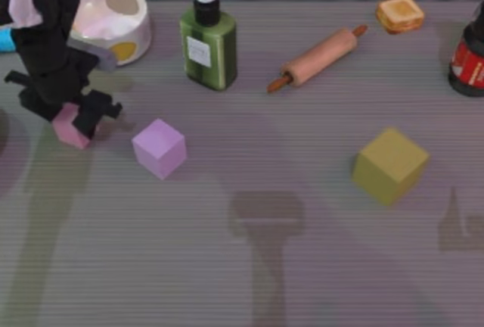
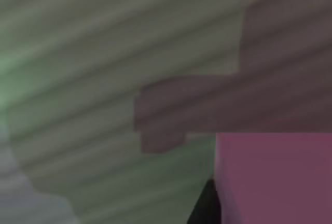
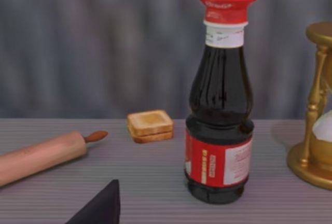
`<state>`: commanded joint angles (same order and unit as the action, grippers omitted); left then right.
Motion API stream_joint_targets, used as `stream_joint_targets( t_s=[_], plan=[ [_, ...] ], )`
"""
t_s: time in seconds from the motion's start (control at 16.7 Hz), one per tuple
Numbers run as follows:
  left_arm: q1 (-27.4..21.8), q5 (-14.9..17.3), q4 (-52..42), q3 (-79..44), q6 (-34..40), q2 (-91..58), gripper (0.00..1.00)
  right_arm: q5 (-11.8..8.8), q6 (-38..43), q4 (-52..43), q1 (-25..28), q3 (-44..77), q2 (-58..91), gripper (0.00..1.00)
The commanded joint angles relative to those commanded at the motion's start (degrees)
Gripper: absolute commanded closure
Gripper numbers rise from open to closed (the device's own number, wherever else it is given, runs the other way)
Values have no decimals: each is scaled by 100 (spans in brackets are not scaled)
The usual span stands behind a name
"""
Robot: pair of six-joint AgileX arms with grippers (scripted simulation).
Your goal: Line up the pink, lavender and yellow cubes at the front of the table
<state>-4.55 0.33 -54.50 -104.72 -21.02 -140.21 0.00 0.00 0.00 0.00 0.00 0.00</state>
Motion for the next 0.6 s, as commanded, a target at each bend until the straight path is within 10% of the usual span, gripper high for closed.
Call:
stream_joint_targets(
  t_s=[0.6],
  plan=[
    [6,53,-65,-35,30,177,100,0,0,0,0,0,0,0]
  ],
)
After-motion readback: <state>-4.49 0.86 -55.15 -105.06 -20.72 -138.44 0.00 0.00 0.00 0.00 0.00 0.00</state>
